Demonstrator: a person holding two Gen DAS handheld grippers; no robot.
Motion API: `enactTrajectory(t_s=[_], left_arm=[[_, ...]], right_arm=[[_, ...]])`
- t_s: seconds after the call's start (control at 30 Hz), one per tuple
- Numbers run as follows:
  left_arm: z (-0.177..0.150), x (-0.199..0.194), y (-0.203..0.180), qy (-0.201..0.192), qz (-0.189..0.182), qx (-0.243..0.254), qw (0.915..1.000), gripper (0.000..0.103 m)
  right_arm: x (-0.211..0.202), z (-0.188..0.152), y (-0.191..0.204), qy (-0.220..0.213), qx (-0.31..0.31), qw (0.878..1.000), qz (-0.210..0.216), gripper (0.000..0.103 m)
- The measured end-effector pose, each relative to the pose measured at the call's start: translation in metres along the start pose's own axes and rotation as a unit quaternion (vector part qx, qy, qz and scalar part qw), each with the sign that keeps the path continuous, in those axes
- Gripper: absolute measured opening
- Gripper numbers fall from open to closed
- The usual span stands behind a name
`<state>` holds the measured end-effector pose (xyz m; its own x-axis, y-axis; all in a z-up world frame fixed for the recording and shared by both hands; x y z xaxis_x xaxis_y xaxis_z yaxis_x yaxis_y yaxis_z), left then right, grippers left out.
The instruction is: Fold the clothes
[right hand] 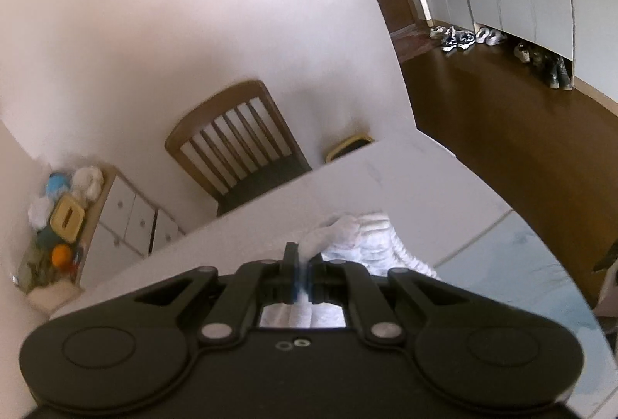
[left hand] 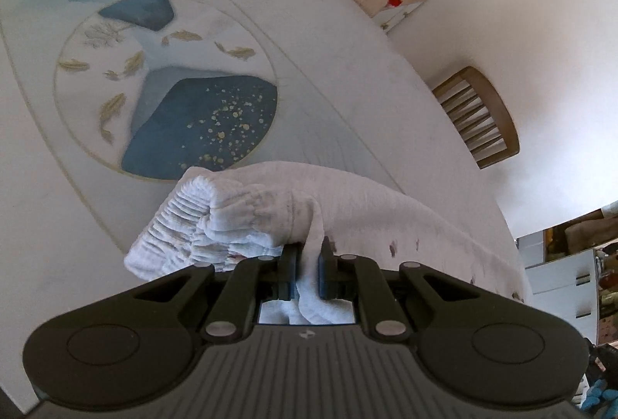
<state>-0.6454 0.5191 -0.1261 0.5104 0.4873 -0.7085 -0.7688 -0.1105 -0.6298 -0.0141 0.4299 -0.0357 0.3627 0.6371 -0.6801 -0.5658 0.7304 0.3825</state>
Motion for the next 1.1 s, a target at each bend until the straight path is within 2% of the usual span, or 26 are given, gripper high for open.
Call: enactTrajectory(t_s=[0.1,0.2,0.37,0.43,0.5,0.57,0.7,0.77,0.8,0.87,0.93,1.0,1.03,1.1], left_arm=[[0.008,0.012,0.003,0.015,-0.004,-0.008,0.9998,0.009],[0.021,0.026,0.006,0.024,-0.001,-0.017,0.9996,0.009],[0.043,0.056,0.017,0.032,0.006,-0.044,0.9985,0.009],[0.047,0.069,0.025,0.039,0.005,-0.064,0.9972,0.01],[0.049,0.077,0.025,0.042,0.004,-0.063,0.9971,0.011],[0.049,0.081,0.023,0.041,0.009,-0.055,0.9976,0.014],[0.051,0.081,0.018,0.049,0.017,-0.04,0.9978,0.015],[0.052,0.078,0.014,0.052,0.02,-0.036,0.9978,0.02],[0.052,0.073,0.01,0.047,0.021,-0.03,0.9982,0.026],[0.054,0.065,0.001,0.033,0.017,-0.017,0.9992,0.039],[0.056,0.056,-0.007,0.018,0.012,-0.004,0.9998,0.072],[0.058,0.047,-0.016,0.003,0.007,0.01,0.9999,0.075],[0.059,0.043,-0.02,-0.005,0.004,0.015,0.9999,0.075],[0.065,0.042,-0.012,-0.012,-0.002,-0.01,0.9999,0.075]], right_arm=[[0.011,0.002,0.005,0.004,-0.001,1.0,-0.002,0.103],[0.036,0.009,0.019,0.017,-0.029,0.999,-0.014,0.103],[0.11,0.019,0.059,0.031,-0.089,0.994,-0.047,0.103],[0.145,0.011,0.072,0.047,-0.11,0.99,-0.069,0.103],[0.18,-0.004,0.081,0.072,-0.131,0.984,-0.094,0.103],[0.204,-0.021,0.087,0.093,-0.146,0.98,-0.1,0.103],[0.216,-0.042,0.1,0.096,-0.184,0.973,-0.1,0.103],[0.204,-0.046,0.112,0.089,-0.224,0.967,-0.08,0.103],[0.196,-0.048,0.119,0.085,-0.246,0.963,-0.068,0.103],[0.178,-0.053,0.135,0.072,-0.295,0.952,-0.038,0.103],[0.152,-0.064,0.153,0.053,-0.355,0.933,0.008,0.103],[0.134,-0.082,0.168,0.064,-0.407,0.91,0.052,0.103],[0.129,-0.094,0.176,0.07,-0.438,0.893,0.073,0.103],[0.124,-0.122,0.191,0.071,-0.509,0.852,0.098,0.103]])
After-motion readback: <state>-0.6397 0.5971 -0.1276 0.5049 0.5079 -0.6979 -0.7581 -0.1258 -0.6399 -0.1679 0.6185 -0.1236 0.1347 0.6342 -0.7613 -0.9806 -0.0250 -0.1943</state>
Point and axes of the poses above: each gripper's, at about its wrist camera, not at the fingertips, and x roughly the way its jaws point, y to its left, z to its top, the point moved 6 cm from there along x, roughly the way its jaws point, and after that the axes turned 7 degrees about -z, right-handed, at the moved point
